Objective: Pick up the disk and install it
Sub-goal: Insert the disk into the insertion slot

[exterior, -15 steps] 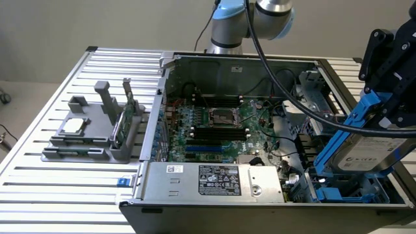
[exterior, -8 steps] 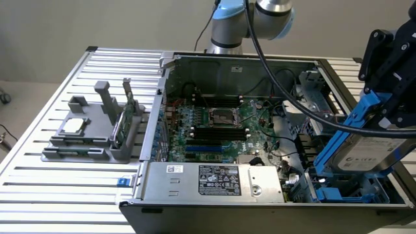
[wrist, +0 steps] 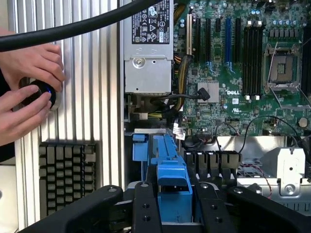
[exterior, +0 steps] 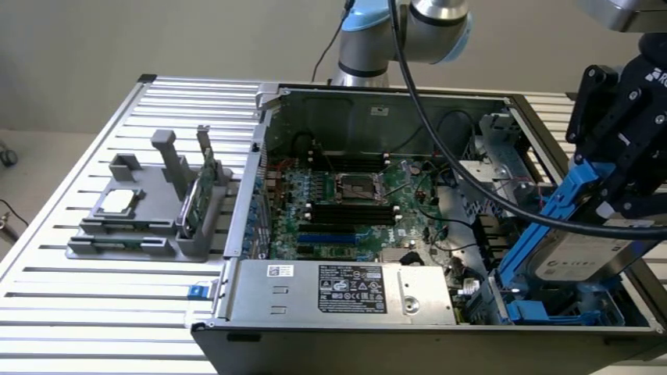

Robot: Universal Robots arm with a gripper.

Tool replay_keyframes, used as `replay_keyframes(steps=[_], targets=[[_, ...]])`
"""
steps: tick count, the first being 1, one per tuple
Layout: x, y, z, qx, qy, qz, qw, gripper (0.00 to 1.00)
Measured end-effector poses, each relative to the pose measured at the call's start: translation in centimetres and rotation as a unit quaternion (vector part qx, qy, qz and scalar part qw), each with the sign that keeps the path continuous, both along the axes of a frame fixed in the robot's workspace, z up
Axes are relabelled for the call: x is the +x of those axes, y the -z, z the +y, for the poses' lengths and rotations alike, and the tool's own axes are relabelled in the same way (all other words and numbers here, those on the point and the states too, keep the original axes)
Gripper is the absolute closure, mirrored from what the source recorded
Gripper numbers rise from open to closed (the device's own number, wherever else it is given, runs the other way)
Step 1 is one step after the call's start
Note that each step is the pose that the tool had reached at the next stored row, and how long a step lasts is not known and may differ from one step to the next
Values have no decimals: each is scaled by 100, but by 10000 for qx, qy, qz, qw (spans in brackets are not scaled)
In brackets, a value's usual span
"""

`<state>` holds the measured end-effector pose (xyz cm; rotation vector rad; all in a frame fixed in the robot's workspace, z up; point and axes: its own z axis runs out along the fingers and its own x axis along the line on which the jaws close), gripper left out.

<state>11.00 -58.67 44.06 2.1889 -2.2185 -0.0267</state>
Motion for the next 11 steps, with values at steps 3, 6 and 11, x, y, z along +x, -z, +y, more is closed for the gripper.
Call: replay_keyframes(steps=[3, 6, 11], targets=[[5, 40, -2, 0, -3, -1, 10000, 67], [19, 43, -7, 0, -4, -1, 10000, 67], [20, 55, -20, 0, -6, -1, 10000, 67]])
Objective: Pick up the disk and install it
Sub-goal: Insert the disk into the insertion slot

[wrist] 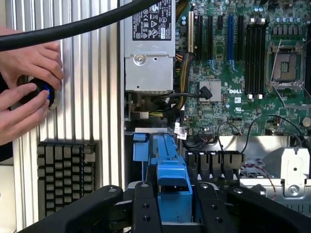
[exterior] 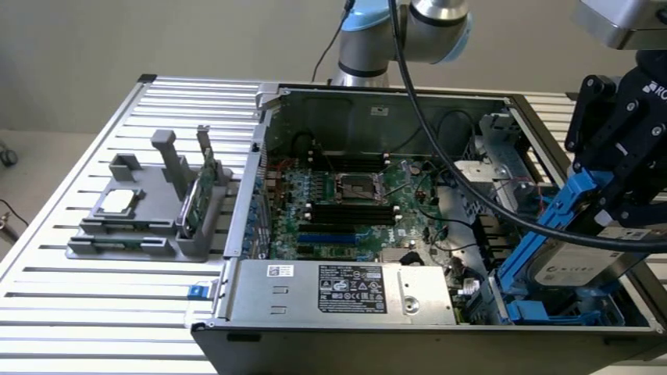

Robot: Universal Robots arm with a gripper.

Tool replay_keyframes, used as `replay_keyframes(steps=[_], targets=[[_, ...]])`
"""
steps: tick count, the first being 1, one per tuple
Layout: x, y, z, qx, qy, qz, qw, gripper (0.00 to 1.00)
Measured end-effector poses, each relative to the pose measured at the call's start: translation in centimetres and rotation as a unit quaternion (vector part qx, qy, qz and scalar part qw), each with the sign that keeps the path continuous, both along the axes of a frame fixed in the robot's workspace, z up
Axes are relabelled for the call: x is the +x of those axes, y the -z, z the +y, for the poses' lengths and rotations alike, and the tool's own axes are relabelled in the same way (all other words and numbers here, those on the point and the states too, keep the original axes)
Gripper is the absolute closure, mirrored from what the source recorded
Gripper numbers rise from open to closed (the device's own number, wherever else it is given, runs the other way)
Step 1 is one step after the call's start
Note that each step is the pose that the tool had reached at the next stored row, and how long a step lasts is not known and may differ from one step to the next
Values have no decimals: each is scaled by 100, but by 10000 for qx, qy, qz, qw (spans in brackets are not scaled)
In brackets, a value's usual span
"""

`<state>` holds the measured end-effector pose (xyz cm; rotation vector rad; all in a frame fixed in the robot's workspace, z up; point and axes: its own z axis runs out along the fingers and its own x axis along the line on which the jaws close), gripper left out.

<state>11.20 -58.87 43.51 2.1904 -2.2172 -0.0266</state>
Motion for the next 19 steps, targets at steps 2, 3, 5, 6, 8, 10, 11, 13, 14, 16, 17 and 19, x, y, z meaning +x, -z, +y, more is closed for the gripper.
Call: replay_keyframes(steps=[2, 3, 5, 6, 8, 10, 11, 13, 14, 16, 17, 19], targets=[[0, 9, -7, 0, 0, 0, 10000, 67], [0, 10, -13, -1, -1, 0, 10000, 67], [0, 20, -20, 1, -1, 0, 10000, 67], [0, 23, -21, 0, -1, 0, 10000, 67], [0, 33, -22, -1, -1, 0, 10000, 67], [0, 44, -22, 0, -1, 0, 10000, 67], [0, 46, -22, 0, -1, 0, 10000, 67], [-4, 52, -22, 0, -1, 0, 10000, 67], [-6, 55, -22, 0, -1, 0, 10000, 67], [-10, 59, -22, 1, -2, 0, 10000, 67], [-11, 59, -23, 0, -2, 0, 10000, 67], [-12, 61, -22, 1, -1, 0, 10000, 67]])
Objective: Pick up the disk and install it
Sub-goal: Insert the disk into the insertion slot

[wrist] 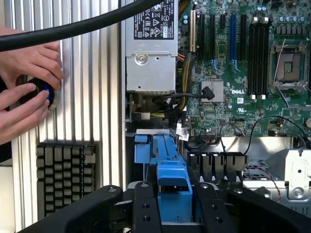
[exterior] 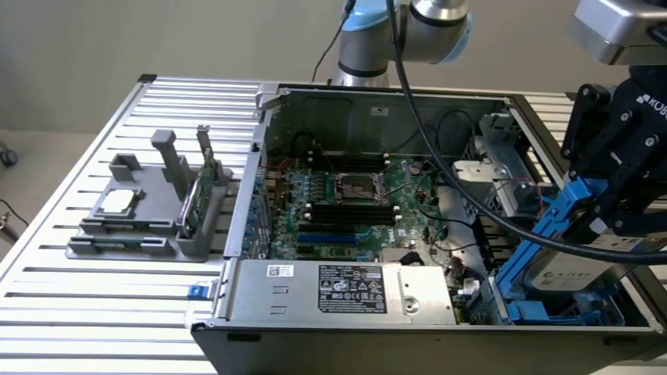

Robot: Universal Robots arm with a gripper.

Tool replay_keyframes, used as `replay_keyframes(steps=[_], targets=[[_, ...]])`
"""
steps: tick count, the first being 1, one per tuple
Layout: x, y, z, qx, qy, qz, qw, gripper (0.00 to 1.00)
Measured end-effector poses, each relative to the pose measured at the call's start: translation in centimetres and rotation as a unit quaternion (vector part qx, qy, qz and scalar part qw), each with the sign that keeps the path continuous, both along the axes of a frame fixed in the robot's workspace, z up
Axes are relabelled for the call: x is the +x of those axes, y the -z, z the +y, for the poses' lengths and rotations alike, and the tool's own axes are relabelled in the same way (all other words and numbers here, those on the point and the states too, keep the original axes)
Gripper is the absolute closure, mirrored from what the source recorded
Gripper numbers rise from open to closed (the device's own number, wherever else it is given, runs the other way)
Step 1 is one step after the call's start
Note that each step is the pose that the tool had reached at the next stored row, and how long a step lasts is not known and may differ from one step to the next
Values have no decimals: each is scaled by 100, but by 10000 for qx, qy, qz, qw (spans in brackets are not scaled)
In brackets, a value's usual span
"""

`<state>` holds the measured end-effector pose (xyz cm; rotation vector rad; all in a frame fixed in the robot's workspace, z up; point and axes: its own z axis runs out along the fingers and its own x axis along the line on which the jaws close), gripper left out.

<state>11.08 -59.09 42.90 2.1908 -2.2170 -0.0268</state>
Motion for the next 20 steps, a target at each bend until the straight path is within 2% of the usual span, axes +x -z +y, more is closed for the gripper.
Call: replay_keyframes(steps=[8, 20], targets=[[0, 17, 18, 0, 0, 0, 10000, 67], [0, 69, 22, 0, -4, -11, 10000, 67]])
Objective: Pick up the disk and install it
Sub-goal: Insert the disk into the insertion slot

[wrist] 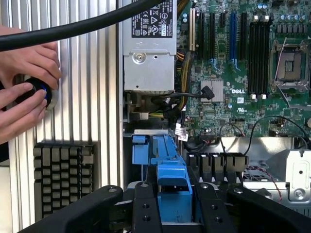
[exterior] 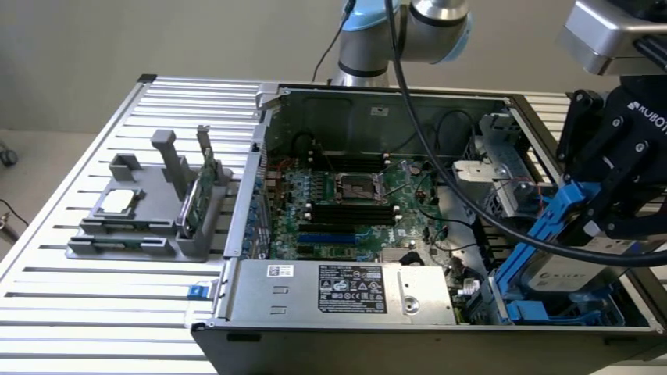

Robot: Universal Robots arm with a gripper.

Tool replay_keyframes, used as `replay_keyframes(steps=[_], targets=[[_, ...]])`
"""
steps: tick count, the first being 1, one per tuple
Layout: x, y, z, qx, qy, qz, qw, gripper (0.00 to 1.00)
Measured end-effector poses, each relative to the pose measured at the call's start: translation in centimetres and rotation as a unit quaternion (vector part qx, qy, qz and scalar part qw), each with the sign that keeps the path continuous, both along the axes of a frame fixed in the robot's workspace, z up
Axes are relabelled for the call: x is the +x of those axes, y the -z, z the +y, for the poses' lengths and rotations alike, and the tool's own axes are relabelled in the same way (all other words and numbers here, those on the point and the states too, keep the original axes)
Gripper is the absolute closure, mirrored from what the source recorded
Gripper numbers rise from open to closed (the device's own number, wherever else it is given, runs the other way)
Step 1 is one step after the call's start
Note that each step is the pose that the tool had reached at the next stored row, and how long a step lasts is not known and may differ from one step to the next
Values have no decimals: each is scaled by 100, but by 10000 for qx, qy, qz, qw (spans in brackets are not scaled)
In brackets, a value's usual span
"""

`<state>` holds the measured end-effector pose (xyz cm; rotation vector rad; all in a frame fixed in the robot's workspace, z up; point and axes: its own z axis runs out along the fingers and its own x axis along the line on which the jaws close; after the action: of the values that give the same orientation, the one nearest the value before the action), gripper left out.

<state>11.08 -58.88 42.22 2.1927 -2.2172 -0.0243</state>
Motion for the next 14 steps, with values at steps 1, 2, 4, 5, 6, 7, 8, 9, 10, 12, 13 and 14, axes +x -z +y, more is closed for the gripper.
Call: replay_keyframes(steps=[1, 2, 4, 5, 6, 7, 8, 9, 10, 12, 13, 14], targets=[[0, 9, 1, 0, -1, -2, 10000, 67], [0, 19, 1, 0, -3, -5, 10000, 67], [0, 42, 4, 0, -5, -11, 10000, 67], [0, 55, 5, 0, -7, -16, 10000, 67], [0, 70, 6, 0, -9, -22, 10000, 67], [-1, 86, 8, 0, -12, -29, 10000, 67], [-1, 103, 8, 0, -15, -38, 10000, 67], [-1, 122, 8, 0, -20, -49, 10000, 67], [0, 141, 9, 1, -25, -59, 10000, 67], [-1, 176, 8, 0, -34, -79, 10000, 67], [-2, 193, 9, 1, -38, -89, 10000, 67], [-2, 207, 9, 1, -42, -96, 9999, 67]])
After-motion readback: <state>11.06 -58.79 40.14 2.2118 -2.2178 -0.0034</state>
